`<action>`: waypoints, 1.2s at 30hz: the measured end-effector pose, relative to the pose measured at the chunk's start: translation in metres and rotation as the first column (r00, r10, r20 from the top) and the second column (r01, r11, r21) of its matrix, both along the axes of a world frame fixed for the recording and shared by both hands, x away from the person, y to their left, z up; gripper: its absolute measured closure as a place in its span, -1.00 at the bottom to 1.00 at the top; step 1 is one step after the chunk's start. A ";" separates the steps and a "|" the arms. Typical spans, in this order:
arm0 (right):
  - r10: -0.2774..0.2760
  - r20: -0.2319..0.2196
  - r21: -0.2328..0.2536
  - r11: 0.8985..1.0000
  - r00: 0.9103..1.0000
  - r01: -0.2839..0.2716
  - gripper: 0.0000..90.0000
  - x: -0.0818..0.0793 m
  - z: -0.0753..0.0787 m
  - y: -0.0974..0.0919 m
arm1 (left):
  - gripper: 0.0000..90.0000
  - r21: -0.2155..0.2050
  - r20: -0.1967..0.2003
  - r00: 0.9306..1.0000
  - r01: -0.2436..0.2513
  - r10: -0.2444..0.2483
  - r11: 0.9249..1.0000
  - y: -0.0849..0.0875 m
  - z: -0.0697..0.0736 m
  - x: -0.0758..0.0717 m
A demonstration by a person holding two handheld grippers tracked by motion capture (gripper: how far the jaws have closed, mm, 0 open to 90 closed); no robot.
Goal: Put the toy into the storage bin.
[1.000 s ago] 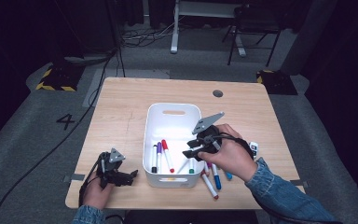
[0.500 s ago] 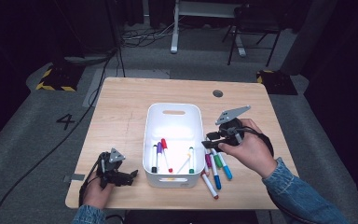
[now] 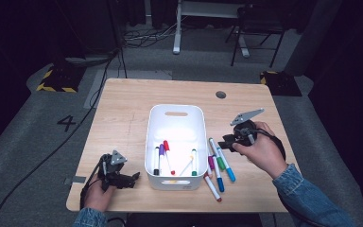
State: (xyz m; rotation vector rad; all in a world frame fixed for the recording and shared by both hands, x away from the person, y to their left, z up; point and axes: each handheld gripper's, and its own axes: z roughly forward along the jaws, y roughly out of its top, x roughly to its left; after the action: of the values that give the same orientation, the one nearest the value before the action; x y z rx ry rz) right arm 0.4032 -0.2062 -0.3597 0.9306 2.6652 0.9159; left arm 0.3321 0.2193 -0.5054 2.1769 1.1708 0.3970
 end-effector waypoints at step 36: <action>-0.084 -0.124 -0.101 0.992 0.989 0.072 0.35 0.020 -0.096 -0.022 | -1.00 0.000 0.000 1.000 0.000 0.000 1.000 0.000 0.000 0.000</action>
State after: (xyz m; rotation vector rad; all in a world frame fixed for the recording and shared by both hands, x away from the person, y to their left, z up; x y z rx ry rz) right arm 0.4235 -0.2281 -0.4556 1.0972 2.7281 0.7268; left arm 0.3321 0.2193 -0.5054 2.1769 1.1711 0.3973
